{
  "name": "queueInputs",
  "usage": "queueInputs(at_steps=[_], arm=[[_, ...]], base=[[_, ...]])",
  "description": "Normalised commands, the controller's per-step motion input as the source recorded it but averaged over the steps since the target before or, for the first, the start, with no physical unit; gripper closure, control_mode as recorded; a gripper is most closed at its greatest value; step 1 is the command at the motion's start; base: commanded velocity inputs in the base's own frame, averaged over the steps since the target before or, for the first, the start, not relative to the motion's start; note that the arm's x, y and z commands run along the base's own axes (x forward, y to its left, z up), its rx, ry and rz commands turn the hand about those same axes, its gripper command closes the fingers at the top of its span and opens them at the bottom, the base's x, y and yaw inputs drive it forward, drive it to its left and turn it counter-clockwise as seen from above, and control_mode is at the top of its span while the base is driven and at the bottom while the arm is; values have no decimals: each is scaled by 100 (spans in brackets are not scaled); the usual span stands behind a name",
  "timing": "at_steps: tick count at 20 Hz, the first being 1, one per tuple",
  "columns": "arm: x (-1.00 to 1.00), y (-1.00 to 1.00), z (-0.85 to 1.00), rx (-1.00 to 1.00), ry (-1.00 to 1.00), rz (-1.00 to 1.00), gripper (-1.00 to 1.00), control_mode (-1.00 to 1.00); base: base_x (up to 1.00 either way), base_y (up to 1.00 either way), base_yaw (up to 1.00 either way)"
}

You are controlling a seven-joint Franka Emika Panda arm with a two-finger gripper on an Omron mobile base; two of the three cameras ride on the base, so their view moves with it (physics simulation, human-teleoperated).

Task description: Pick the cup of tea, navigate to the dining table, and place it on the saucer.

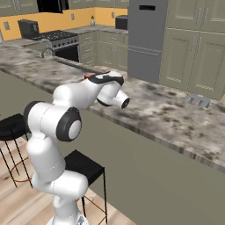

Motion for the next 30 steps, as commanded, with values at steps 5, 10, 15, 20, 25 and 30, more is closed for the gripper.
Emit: queueInputs(at_steps=[5,10,15,20,25,30], arm=[[-12,0,1,0,0,0,-100,-100],[-7,0,7,0,-1,0,-100,-100],[-15,0,63,0,-3,0,-100,-100],[-10,-5,100,0,4,0,-100,-100],[-80,-14,57,0,21,-6,-100,-100],[-100,-21,-5,0,26,-18,-100,-100]], base=[[0,0,0],[0,0,0],[0,0,0],[0,0,0],[0,0,0],[0,0,0]])
